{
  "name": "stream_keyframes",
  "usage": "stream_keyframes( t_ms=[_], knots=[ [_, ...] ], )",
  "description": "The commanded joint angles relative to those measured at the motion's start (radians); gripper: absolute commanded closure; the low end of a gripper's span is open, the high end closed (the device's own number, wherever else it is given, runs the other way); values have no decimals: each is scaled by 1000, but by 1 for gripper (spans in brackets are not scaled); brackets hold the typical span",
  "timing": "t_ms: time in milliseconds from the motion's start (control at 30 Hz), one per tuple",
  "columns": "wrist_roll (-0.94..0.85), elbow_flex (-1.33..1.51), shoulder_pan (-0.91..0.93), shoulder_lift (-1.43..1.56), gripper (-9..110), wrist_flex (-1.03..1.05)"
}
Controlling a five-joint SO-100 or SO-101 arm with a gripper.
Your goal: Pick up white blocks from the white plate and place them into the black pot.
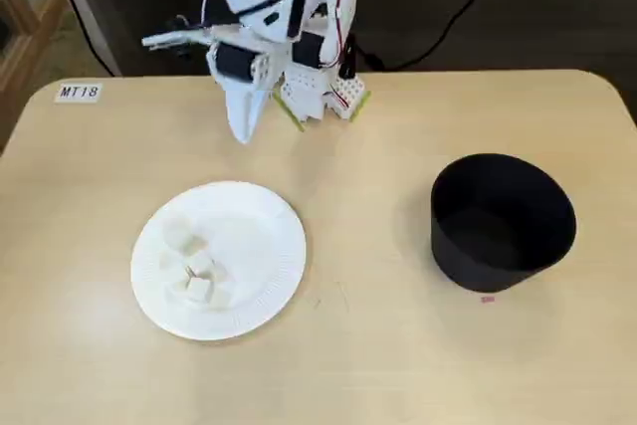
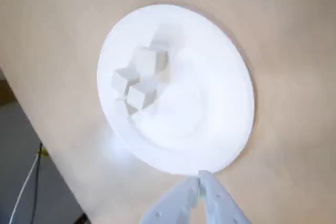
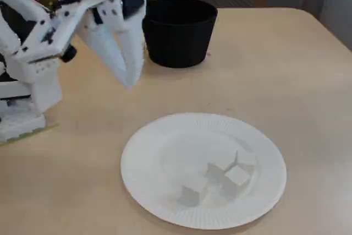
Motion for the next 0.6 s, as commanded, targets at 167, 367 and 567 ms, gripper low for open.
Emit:
stream_keyframes(
  t_ms=[167, 367, 567],
  knots=[
    [11, -152, -14, -319, 104, -60],
    [43, -152, -5, -345, 80, -137],
    [60, -152, 38, -430, 67, -183]
  ],
)
